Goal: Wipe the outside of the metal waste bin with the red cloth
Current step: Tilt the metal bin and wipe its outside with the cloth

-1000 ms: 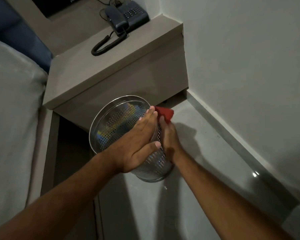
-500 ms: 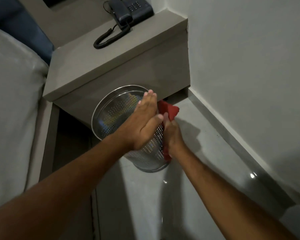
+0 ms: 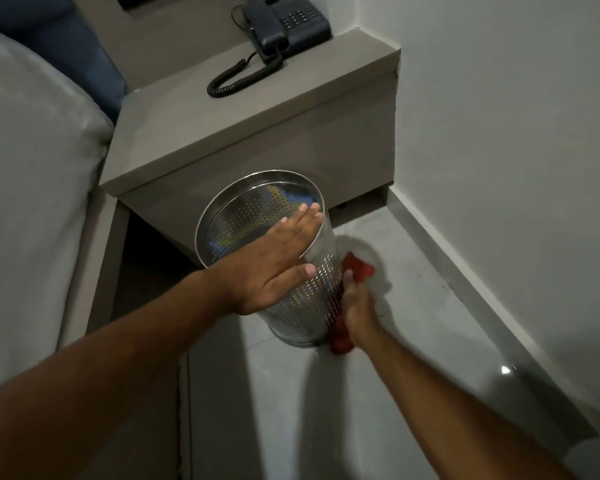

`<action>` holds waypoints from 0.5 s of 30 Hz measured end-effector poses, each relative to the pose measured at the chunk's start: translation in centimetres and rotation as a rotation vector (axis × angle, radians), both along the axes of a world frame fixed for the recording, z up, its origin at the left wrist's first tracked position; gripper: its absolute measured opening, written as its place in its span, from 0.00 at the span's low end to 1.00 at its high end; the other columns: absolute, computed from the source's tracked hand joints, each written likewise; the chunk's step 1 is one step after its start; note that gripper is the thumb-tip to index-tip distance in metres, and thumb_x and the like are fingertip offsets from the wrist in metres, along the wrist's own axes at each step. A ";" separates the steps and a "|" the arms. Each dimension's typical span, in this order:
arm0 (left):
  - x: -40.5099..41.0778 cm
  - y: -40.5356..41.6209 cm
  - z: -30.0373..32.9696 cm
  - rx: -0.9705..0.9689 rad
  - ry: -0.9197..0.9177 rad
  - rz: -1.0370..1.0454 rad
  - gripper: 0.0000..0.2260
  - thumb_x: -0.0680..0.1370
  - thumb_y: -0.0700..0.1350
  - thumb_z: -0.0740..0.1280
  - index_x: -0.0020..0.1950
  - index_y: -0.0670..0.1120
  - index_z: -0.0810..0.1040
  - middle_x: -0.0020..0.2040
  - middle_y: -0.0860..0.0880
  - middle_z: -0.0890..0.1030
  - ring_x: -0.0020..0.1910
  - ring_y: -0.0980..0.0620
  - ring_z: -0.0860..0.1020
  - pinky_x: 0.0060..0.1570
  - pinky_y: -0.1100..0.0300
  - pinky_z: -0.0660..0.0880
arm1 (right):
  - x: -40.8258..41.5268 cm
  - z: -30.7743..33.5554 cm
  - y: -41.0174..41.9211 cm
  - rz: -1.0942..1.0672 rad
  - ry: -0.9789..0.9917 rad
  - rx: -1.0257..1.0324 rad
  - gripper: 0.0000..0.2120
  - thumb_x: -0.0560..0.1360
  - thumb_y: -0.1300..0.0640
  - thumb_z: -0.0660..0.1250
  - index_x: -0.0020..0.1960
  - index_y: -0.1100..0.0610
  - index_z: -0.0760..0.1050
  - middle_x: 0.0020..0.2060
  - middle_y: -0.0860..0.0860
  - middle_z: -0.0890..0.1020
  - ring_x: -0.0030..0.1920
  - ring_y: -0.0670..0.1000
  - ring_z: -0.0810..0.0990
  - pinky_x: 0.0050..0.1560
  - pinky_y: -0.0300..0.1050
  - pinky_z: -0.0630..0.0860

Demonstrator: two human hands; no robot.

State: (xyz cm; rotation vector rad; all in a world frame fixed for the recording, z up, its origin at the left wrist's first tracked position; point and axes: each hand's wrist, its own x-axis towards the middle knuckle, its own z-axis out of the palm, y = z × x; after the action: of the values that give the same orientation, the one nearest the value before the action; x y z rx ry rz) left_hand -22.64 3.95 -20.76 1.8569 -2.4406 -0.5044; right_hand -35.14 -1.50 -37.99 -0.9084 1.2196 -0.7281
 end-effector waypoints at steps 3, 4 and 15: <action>-0.1 -0.1 0.0 -0.006 -0.010 -0.007 0.31 0.81 0.52 0.51 0.78 0.41 0.42 0.80 0.45 0.41 0.78 0.52 0.38 0.77 0.50 0.43 | 1.5 4.8 -4.3 0.077 -0.134 -0.093 0.28 0.80 0.38 0.56 0.65 0.58 0.79 0.60 0.58 0.85 0.62 0.58 0.83 0.66 0.56 0.77; -0.1 -0.1 -0.1 -0.005 -0.010 -0.001 0.31 0.81 0.52 0.51 0.78 0.42 0.42 0.80 0.45 0.41 0.78 0.52 0.38 0.77 0.50 0.43 | 2.0 5.8 -4.4 0.075 -0.176 -0.174 0.32 0.77 0.33 0.56 0.66 0.55 0.79 0.62 0.56 0.84 0.64 0.57 0.82 0.68 0.58 0.76; -0.3 -0.6 -0.6 -0.058 0.044 0.077 0.29 0.81 0.53 0.49 0.79 0.44 0.44 0.80 0.47 0.42 0.78 0.55 0.38 0.77 0.53 0.42 | -0.2 -0.8 -1.0 0.034 -0.078 0.031 0.22 0.86 0.49 0.54 0.66 0.62 0.77 0.60 0.59 0.84 0.60 0.58 0.82 0.61 0.50 0.77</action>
State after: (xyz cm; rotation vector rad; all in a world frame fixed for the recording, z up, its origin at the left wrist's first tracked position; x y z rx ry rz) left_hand -22.92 3.39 -21.35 1.8870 -2.3202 -0.4601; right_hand -35.31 -2.55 -38.75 -0.8659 1.1412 -0.7090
